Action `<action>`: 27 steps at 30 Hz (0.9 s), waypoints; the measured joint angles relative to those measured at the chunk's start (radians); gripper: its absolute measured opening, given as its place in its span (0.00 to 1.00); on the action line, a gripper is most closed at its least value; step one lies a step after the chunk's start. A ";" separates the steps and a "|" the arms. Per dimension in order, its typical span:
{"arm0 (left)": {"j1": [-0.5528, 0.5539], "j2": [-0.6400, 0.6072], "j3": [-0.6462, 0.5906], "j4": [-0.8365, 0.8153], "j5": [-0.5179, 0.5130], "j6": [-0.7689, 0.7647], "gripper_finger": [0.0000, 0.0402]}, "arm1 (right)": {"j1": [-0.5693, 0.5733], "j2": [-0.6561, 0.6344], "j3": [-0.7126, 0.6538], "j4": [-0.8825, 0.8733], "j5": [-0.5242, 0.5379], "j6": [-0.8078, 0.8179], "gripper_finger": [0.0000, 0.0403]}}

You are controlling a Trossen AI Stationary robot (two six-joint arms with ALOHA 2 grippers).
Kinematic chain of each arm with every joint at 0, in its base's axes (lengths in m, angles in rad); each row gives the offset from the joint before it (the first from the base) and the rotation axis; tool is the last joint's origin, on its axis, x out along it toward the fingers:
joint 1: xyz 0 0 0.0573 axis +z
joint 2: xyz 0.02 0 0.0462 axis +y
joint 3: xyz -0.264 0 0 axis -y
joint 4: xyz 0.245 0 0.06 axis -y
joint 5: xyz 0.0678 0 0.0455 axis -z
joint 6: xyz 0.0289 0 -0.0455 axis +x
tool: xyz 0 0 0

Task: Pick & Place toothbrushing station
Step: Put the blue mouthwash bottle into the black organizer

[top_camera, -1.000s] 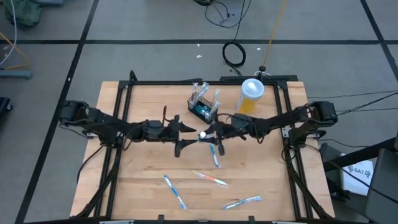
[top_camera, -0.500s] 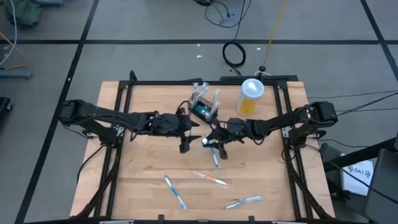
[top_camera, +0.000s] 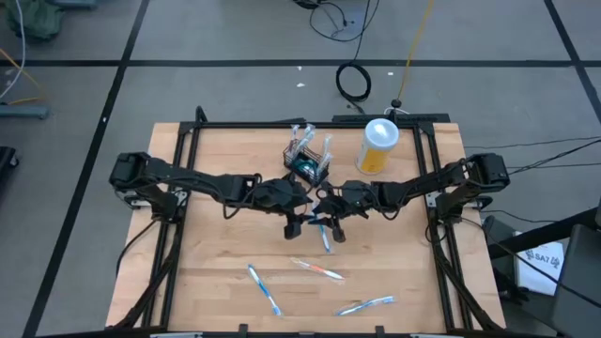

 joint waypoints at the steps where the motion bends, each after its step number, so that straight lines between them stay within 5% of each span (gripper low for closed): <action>1: 0.000 0.000 0.000 0.000 0.005 -0.001 0.60 | 0.000 0.000 0.000 0.001 0.000 -0.001 0.22; 21: -0.001 0.014 -0.002 -0.004 0.035 0.036 0.60 | 0.000 0.000 0.000 0.022 0.002 -0.001 0.22; 27: 0.002 0.017 -0.002 -0.007 0.035 0.033 0.46 | 0.000 0.000 0.000 0.022 0.002 -0.001 0.22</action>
